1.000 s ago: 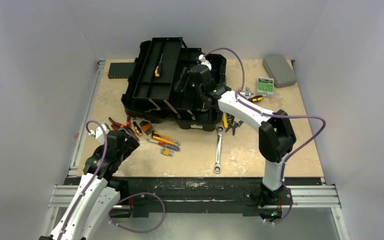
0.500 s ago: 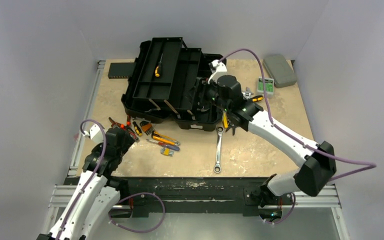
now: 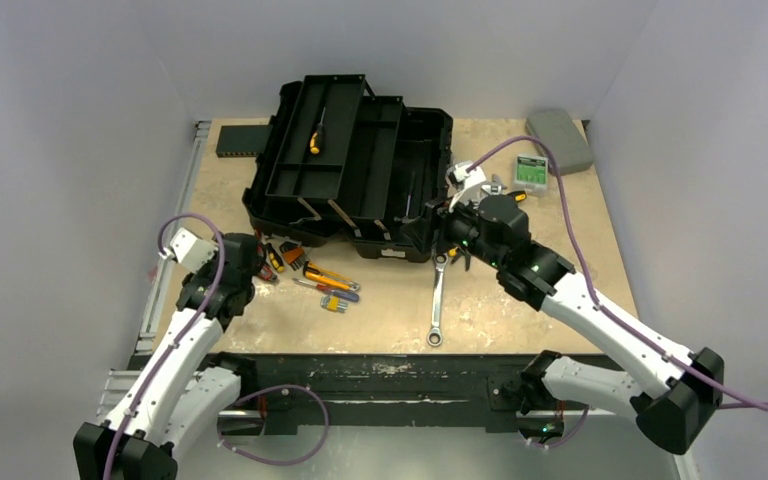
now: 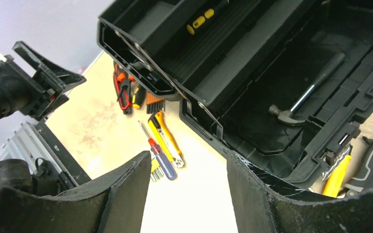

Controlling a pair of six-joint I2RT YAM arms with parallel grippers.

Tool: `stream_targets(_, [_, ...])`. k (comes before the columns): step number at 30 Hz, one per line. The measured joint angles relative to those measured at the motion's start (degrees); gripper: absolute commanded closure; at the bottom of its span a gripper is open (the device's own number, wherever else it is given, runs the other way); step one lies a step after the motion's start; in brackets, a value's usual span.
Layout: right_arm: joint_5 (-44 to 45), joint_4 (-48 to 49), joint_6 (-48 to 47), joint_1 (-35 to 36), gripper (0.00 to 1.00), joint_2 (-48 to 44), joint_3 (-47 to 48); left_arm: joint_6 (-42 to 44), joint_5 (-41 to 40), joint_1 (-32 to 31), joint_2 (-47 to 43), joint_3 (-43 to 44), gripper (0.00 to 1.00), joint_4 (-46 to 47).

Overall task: Pack the tool kit
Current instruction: Pick up the pliers at the center of the board.

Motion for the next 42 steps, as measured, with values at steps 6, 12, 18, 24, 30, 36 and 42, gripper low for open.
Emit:
stream_targets(6, [-0.24, -0.39, -1.18, 0.0, 0.44, -5.7, -0.22, 5.55, 1.29, 6.78, -0.85, -1.79, 0.19, 11.39])
stream_targets(12, [-1.01, -0.59, -1.55, 0.0, 0.46, -6.71, -1.57, 9.75, 12.72, 21.62, 4.52, -1.66, 0.11, 18.14])
stream_targets(18, [-3.43, -1.2, -1.53, 0.0, 0.46, -5.51, -2.58, 11.52, 26.93, 30.82, 11.78, -1.31, 0.12, 24.83])
stream_targets(24, [-5.64, -1.27, -1.36, 0.0, 0.47, -5.35, -3.63, 13.73, 35.1, 35.01, 18.14, -0.96, 0.18, 31.06])
stream_targets(30, [-6.84, -1.22, -1.14, 0.0, 0.47, -5.27, -3.65, 16.94, 39.85, 35.32, 29.05, 4.9, 0.32, 32.89])
stream_targets(36, [-7.21, -1.2, -1.14, 0.0, 0.47, -5.27, -3.65, 19.06, 42.16, 35.32, 37.68, 11.8, 0.45, 32.59])
stream_targets(42, [-7.21, -1.22, -1.14, 0.0, 0.47, -5.27, -3.65, 19.04, 38.62, 35.32, 41.75, 16.87, 0.46, 26.67])
